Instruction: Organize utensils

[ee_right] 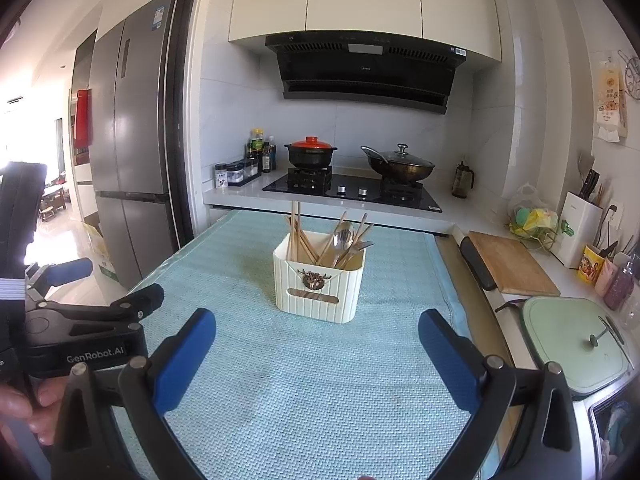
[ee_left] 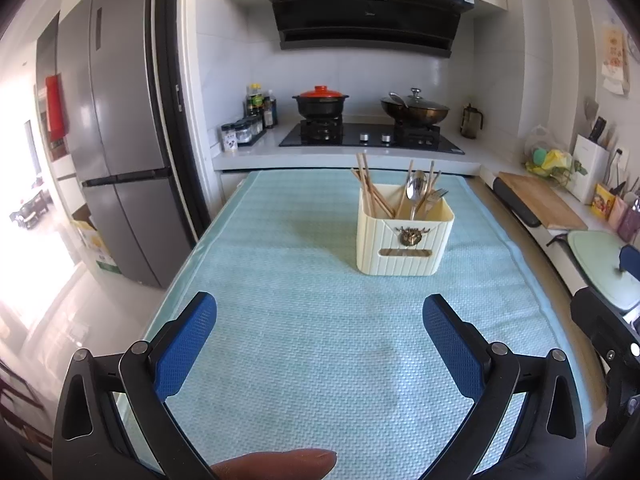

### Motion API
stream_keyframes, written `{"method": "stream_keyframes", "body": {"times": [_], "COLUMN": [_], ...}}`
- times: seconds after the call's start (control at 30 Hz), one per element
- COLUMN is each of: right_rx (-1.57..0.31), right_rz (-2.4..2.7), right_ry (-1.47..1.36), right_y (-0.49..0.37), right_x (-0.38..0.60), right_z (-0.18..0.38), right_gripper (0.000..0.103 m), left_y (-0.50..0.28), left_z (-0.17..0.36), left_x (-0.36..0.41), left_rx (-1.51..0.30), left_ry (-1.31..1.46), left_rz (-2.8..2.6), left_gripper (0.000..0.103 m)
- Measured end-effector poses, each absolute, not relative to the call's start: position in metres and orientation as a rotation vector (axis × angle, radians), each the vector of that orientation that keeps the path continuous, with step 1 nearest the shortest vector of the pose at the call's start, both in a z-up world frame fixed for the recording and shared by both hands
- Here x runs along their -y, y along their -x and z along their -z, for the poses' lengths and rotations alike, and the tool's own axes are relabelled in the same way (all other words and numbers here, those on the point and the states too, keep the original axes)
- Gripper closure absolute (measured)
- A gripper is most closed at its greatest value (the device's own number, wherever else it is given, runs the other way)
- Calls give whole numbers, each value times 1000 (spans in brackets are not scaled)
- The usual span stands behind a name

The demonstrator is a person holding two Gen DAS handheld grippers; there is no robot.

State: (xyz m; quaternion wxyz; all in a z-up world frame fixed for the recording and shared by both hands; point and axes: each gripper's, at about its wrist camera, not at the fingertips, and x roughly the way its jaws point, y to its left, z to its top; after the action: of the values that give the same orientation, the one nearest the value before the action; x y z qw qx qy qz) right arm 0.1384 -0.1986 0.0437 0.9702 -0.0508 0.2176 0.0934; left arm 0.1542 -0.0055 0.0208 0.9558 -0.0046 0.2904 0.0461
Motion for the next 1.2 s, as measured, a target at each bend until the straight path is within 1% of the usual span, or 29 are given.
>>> {"method": "stream_keyframes", "body": {"times": [1.2], "right_rx": [-425], "right_rz": [-190], "right_ry": [121], "right_y": [-131], "right_x": [199], "right_z": [-52], "right_gripper": [0], "left_y": [-150], "left_z": [-23], "left_x": [10], "left_rx": [-584], "left_ry": [6], "left_rz": [-81], "left_gripper": [0]}}
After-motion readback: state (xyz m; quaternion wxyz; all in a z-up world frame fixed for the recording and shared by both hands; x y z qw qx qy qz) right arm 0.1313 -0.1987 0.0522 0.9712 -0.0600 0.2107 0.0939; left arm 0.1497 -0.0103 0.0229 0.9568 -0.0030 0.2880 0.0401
